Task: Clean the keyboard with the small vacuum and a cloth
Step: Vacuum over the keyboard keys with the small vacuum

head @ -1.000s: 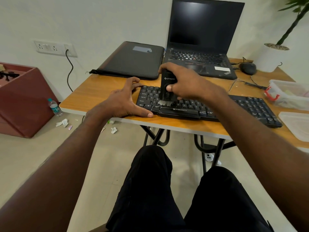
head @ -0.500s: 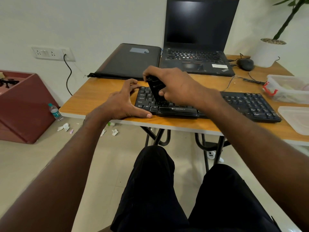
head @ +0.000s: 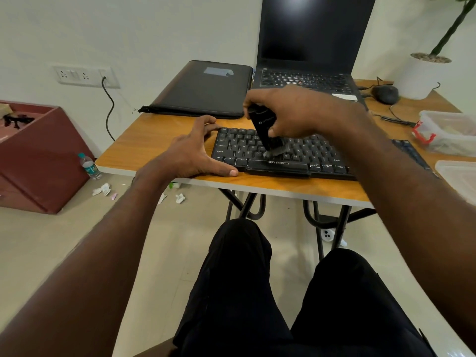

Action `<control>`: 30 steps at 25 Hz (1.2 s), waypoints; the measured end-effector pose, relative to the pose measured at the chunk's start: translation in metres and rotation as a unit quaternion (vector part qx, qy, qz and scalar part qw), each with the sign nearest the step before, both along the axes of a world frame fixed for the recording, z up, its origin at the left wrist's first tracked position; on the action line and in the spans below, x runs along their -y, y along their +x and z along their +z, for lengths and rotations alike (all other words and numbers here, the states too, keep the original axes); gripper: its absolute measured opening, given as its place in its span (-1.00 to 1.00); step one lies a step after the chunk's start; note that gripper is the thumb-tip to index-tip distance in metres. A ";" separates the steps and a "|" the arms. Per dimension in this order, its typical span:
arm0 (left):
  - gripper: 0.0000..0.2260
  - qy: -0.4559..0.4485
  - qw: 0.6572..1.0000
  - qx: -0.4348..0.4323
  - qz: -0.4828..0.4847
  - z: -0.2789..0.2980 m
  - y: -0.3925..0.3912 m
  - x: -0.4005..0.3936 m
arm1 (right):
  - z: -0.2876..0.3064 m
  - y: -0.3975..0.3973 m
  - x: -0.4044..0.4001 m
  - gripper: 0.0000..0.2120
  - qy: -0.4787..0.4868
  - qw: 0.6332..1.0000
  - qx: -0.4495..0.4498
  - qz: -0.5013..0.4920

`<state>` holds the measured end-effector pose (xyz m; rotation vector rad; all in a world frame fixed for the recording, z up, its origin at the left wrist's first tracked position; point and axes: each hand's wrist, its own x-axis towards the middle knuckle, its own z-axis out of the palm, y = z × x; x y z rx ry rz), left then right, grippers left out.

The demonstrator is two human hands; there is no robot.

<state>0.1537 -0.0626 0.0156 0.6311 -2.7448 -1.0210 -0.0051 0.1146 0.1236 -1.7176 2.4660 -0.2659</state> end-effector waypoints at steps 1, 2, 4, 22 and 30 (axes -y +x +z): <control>0.31 0.002 1.000 0.000 0.000 0.001 0.000 0.000 | 0.000 0.002 0.001 -0.41 -0.023 1.000 0.006 0.008; 0.33 0.006 1.000 0.000 0.000 0.001 0.000 0.000 | -0.005 0.007 0.002 -0.42 -0.057 0.997 0.034 0.027; 0.34 0.010 1.000 -0.002 -0.001 0.001 0.001 -0.001 | -0.022 0.013 -0.001 -0.46 -0.096 0.991 0.087 0.040; 0.33 0.004 1.000 0.008 0.000 0.001 0.001 0.000 | -0.025 0.013 -0.006 -0.44 -0.125 0.986 0.111 -0.009; 0.41 0.015 0.999 0.012 -0.031 0.005 -0.007 -0.001 | -0.028 0.020 -0.001 -0.45 -0.161 0.971 0.176 0.011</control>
